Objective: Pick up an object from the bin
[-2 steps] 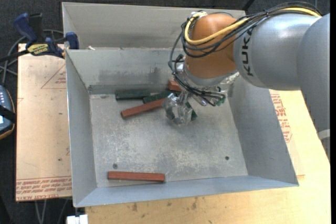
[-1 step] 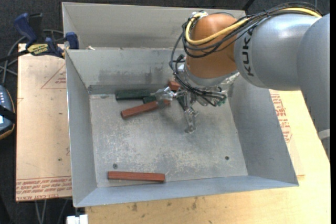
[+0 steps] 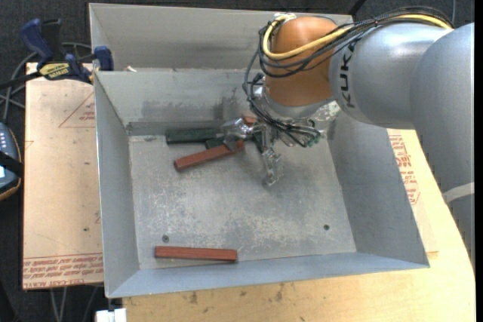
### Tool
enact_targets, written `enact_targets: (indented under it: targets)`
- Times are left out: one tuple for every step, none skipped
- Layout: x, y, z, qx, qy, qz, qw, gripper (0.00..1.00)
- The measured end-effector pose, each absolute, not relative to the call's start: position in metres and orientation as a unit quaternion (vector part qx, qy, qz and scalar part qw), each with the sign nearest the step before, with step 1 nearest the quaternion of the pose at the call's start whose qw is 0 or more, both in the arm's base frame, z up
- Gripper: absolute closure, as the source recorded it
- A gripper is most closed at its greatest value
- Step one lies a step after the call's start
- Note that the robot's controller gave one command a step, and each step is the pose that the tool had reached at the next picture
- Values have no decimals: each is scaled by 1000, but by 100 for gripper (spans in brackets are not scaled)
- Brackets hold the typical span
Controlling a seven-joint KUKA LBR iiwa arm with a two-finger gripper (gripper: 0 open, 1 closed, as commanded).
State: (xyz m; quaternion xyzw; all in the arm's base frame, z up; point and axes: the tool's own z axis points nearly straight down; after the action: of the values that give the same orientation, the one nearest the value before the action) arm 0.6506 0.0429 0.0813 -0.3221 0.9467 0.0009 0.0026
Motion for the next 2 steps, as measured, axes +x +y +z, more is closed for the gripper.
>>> enact_targets:
  targets:
    - [633,59,72,-466,885,0,4,0]
    - [649,104,112,-411,912,1,5,0]
